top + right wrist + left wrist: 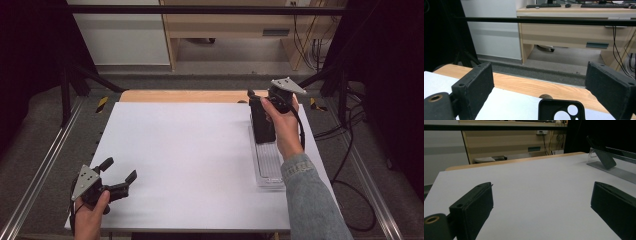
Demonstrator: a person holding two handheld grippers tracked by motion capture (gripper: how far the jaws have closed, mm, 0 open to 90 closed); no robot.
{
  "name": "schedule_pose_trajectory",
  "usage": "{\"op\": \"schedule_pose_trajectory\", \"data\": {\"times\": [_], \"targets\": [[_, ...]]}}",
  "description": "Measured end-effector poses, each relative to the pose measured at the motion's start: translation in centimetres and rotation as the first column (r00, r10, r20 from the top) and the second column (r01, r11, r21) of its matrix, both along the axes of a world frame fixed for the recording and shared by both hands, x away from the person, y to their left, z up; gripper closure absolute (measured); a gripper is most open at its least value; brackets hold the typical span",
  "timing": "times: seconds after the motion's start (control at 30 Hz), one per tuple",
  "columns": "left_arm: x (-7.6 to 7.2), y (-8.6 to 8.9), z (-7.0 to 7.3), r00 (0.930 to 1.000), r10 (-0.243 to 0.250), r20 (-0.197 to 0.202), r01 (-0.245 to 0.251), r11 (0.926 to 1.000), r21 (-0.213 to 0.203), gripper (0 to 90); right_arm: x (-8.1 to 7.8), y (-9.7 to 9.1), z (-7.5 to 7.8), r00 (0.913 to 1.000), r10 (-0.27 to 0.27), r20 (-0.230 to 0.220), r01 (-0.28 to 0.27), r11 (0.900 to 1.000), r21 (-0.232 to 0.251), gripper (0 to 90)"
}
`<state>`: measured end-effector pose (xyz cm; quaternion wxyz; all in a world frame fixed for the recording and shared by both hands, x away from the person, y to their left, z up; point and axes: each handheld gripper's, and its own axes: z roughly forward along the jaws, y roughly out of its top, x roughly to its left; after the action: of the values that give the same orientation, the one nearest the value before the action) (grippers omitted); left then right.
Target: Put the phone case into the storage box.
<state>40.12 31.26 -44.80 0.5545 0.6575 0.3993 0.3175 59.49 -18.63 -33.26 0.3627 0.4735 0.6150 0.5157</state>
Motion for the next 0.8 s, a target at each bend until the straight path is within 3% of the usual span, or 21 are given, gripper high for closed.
{"op": "schedule_pose_trajectory", "data": {"times": [0.2, 0.8], "targets": [[0.0, 0.0, 0.0, 1.0000, -0.002, -0.001, 0.002, 1.0000, -0.003, 4.5, -0.8, -0.3, 0.2, 0.9997, 0.017, 0.016, -0.018, 0.9996, 0.021, 11.3], [-0.1, 0.1, 0.1, 1.0000, -0.001, 0.007, 0.001, 1.0000, 0.001, 3.8, -3.4, -1.0, 1.4, 0.9971, 0.052, 0.055, -0.054, 0.9982, 0.026, 11.0]]}}
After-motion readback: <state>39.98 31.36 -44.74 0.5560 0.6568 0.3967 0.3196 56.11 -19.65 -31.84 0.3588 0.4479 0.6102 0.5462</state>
